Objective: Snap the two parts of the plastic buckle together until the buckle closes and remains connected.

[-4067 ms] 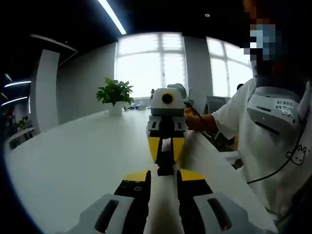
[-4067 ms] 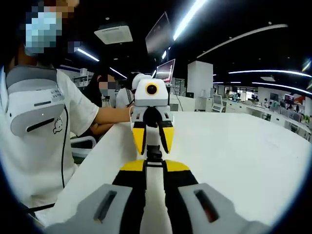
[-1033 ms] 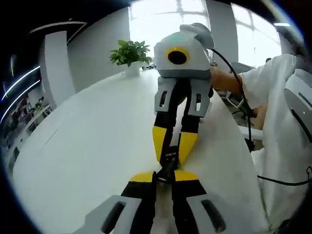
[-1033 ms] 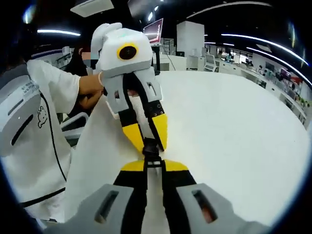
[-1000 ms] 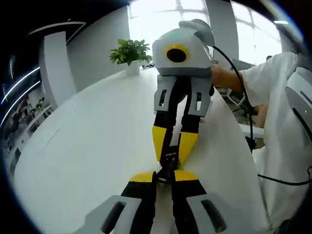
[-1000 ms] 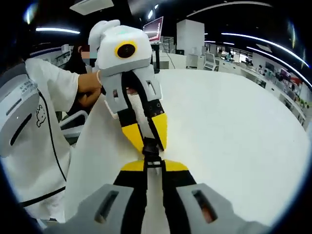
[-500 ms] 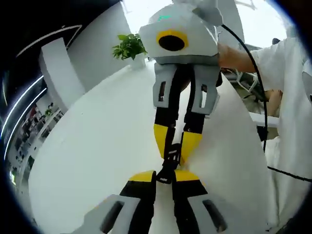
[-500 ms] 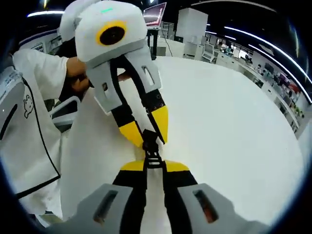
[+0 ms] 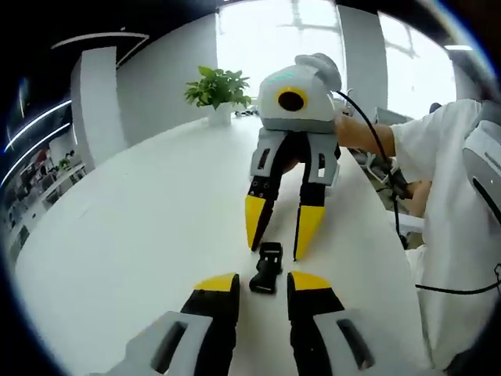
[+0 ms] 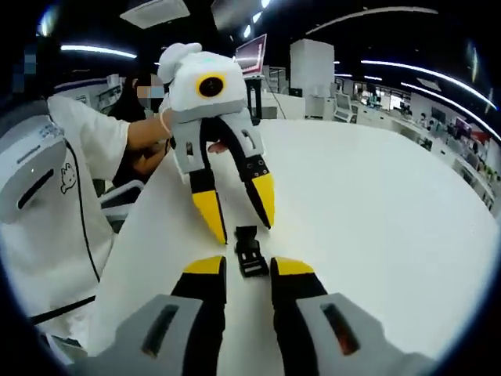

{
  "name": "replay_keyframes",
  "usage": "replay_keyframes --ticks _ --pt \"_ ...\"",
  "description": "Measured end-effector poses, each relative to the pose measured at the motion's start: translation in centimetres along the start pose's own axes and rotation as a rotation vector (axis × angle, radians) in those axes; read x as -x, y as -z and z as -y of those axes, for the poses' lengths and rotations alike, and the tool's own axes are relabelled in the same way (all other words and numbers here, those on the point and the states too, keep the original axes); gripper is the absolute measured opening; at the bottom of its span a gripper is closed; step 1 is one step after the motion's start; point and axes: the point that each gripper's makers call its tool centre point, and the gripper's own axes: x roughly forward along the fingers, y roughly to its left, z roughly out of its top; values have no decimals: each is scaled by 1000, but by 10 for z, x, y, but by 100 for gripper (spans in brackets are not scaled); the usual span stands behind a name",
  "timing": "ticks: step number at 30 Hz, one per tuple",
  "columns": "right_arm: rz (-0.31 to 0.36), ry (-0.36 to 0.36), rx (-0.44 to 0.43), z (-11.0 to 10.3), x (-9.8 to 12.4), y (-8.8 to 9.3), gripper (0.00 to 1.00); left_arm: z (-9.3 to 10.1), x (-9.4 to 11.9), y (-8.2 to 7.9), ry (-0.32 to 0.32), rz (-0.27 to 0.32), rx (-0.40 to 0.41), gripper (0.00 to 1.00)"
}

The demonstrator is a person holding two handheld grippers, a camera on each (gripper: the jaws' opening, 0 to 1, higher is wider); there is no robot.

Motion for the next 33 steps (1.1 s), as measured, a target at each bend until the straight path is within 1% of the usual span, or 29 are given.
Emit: replay_keyframes --ticks 1,2,3,4,6,7,11,13,14,16,18,20,22,24,25,26,28,31,33 --pt "38 3 10 2 0 -3 21 2 -1 1 11 6 3 23" --pt "38 0 -9 1 2 0 21 7 -2 0 48 25 -30 23" --pt "52 -2 -8 2 3 1 21 9 -2 -1 53 52 -33 23" --pt "64 2 -13 4 4 1 21 7 -3 -2 49 70 -7 23" --pt "91 -4 -22 4 5 2 21 8 -3 0 68 79 0 23" --pt "101 -4 -35 5 5 2 20 7 -3 1 67 82 5 23" --pt "119 -13 -15 6 7 3 17 5 -7 0 58 96 1 20" --pt "127 -18 -12 6 7 3 12 4 -7 1 54 102 2 15" --pt "130 -20 -20 6 6 3 12 3 -9 1 51 107 0 12" --pt "140 -23 -23 5 6 3 12 4 -9 1 48 115 13 12" --pt "147 -24 -28 5 5 2 12 4 -9 1 43 115 24 11" --pt "153 -31 -44 4 5 1 12 6 -8 2 38 103 50 11" --pt "143 6 -73 6 4 0 11 4 -8 1 6 100 66 10" --pt "123 40 -60 5 3 0 11 4 -8 1 -7 99 72 10" --pt "113 46 -33 3 3 0 11 5 -7 2 -10 94 65 10" --pt "111 47 -26 1 3 -1 11 6 -7 2 -5 92 46 10" --pt "105 37 -40 -1 3 0 10 8 -5 3 9 82 57 10" --pt "104 30 -37 -1 2 -1 10 10 -5 2 7 71 39 9" --pt "109 23 -41 0 0 -2 9 10 -5 2 1 69 41 9"
